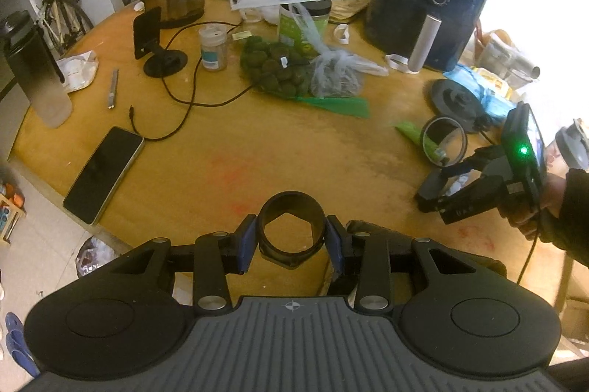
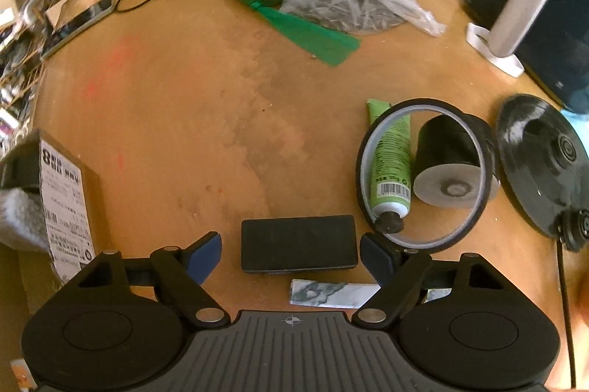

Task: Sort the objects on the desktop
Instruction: 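Reach the right tool to the black rectangular block and grasp it while the left tool holds the cup, then carry the black block with the right tool while the left tool carries the cup toward the box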

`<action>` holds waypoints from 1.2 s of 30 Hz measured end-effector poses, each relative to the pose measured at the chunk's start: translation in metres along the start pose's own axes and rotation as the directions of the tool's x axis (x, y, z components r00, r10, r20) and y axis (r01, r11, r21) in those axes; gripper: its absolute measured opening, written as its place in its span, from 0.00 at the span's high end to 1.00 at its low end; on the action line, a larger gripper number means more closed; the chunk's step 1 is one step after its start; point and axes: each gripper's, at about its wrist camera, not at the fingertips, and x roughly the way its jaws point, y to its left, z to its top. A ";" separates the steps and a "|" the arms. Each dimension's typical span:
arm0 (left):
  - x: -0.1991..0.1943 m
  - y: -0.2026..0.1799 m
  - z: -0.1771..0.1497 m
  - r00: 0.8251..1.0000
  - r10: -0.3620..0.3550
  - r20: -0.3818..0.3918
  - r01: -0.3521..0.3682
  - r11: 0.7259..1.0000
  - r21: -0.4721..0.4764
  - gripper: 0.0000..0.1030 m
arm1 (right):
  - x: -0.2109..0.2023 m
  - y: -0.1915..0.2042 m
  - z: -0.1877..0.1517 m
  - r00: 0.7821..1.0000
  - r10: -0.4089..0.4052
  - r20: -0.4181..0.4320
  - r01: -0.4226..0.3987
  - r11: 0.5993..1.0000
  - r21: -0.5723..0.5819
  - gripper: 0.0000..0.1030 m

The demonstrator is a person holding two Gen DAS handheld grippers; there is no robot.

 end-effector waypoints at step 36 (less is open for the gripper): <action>0.000 -0.012 0.004 0.998 -0.057 0.008 0.056 0.997 0.061 0.63 | -0.028 0.011 -0.003 0.996 -0.076 0.038 0.073 0.995 0.063 0.32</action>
